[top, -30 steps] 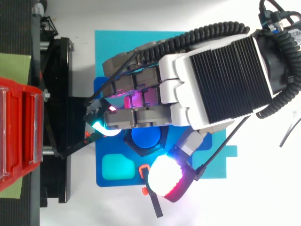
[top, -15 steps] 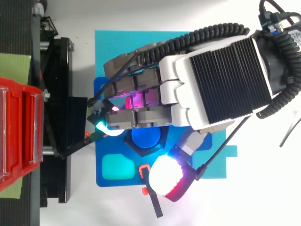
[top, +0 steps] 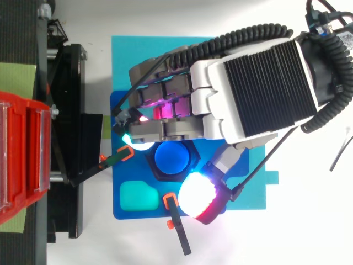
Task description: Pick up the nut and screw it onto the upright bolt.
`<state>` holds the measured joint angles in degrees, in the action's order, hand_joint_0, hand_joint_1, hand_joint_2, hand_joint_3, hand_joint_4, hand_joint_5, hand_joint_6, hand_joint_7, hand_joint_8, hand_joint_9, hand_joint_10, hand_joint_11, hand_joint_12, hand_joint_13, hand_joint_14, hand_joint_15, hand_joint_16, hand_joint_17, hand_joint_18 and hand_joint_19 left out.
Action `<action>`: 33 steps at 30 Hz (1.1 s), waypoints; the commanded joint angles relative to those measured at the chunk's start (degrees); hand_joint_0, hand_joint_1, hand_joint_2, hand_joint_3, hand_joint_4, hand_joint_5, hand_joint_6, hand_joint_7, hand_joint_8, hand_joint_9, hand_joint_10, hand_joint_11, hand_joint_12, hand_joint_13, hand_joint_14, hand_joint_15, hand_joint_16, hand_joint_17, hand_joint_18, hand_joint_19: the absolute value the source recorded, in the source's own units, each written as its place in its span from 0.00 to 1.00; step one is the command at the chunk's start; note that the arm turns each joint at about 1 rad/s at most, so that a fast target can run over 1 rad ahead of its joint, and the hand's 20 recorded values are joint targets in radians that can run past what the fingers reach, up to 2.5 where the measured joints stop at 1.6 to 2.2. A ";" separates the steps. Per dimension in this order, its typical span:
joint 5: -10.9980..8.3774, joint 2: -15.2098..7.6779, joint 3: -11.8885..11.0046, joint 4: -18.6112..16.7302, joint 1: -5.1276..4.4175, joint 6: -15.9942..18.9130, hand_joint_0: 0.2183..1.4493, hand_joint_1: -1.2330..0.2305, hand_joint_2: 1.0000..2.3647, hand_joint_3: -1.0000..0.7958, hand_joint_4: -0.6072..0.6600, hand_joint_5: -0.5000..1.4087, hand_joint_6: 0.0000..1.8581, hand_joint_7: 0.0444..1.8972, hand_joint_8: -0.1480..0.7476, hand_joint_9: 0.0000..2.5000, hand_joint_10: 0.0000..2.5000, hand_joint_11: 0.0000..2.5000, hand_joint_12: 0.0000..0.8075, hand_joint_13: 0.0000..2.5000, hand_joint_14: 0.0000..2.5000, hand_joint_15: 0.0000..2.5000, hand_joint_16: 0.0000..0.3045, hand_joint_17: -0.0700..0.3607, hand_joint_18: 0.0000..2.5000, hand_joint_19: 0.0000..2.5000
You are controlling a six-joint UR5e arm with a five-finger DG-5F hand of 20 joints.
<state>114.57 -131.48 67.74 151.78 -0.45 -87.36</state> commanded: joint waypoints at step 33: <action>1.62 0.08 -2.53 0.01 2.73 0.26 0.25 0.71 0.00 0.28 0.56 0.30 0.33 0.64 0.43 0.66 0.00 0.03 0.16 0.49 0.00 0.02 0.06 0.26 0.39 0.14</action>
<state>115.54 -131.40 66.01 151.77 1.98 -87.21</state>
